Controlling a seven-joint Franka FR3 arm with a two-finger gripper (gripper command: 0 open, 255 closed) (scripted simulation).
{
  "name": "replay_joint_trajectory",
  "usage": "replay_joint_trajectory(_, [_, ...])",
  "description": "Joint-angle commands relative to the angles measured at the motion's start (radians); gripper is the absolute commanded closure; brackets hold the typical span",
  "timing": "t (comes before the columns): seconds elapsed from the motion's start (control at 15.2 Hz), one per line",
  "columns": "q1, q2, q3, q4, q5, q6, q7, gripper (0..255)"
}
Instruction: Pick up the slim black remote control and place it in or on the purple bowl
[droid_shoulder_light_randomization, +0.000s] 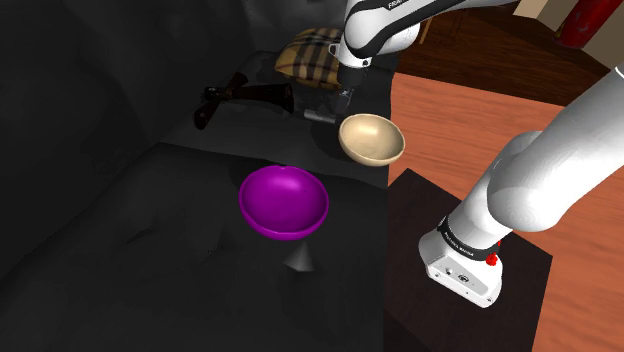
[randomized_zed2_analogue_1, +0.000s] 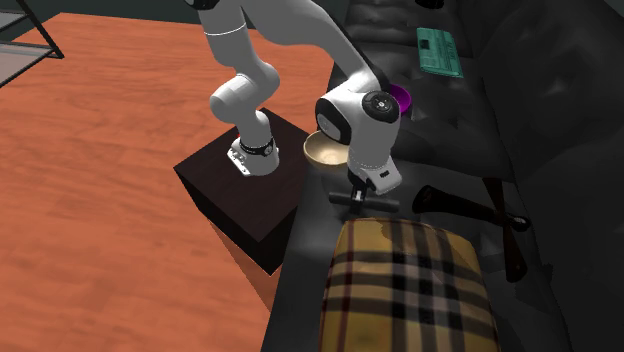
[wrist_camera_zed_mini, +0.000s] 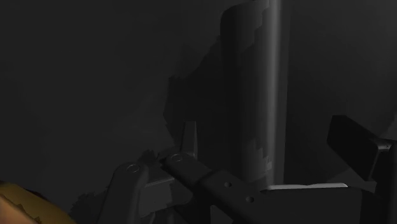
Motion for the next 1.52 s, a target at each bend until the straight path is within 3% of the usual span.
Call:
replay_joint_trajectory(0.0, [0.000,0.004,0.000,-0.004,0.001,0.009,-0.001,0])
replay_joint_trajectory(0.4, [0.000,0.004,0.000,-0.004,0.001,0.009,-0.001,0])
replay_joint_trajectory(0.46, [0.000,0.004,0.000,-0.004,0.001,0.009,-0.001,255])
replay_joint_trajectory(1.06, [0.000,0.004,0.000,-0.004,0.001,0.009,-0.001,255])
replay_joint_trajectory(1.45, [-0.001,-0.041,0.002,0.037,-0.010,-0.076,0.011,255])
